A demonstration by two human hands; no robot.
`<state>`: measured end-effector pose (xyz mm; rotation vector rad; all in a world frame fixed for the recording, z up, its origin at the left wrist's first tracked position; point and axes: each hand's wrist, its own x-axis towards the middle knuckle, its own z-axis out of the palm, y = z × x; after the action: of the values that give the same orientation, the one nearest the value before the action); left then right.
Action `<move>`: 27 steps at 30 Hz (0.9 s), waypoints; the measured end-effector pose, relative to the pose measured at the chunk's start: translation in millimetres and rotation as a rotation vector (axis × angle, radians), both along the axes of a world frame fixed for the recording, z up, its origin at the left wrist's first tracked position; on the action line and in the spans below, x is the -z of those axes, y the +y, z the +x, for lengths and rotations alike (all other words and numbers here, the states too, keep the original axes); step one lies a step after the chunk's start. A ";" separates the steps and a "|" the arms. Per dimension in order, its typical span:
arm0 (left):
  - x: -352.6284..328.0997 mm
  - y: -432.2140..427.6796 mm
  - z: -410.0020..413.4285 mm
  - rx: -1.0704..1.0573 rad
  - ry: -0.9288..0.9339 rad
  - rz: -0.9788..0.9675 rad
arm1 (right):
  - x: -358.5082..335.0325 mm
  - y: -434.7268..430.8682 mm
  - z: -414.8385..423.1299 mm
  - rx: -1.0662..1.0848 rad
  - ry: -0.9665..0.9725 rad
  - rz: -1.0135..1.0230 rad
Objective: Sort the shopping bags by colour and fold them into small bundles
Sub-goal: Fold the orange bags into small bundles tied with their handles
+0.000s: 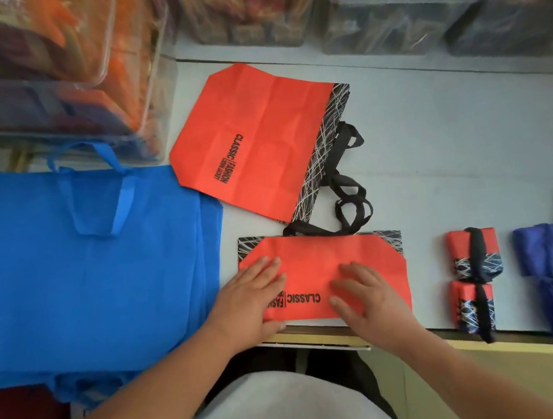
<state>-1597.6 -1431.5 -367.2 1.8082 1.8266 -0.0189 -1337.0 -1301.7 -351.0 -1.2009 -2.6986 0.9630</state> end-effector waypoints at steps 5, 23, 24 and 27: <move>-1.1 17.3 -4.8 -0.051 -0.066 0.057 | 2.1 9.8 5.4 -0.050 -0.155 -0.102; -15.5 41.0 -11.9 -0.209 0.113 0.313 | -14.5 70.5 21.3 0.726 -0.153 -0.317; -12.8 42.6 -7.4 -0.119 0.143 0.366 | -7.2 72.4 17.4 0.760 -0.187 -0.283; -4.3 38.9 0.9 0.093 0.179 0.407 | 0.7 76.5 7.0 0.852 -0.202 -0.258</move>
<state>-1596.8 -1392.6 -362.8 2.2327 1.9757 0.1722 -1330.0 -1225.2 -351.7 -2.2994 -1.8214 1.0657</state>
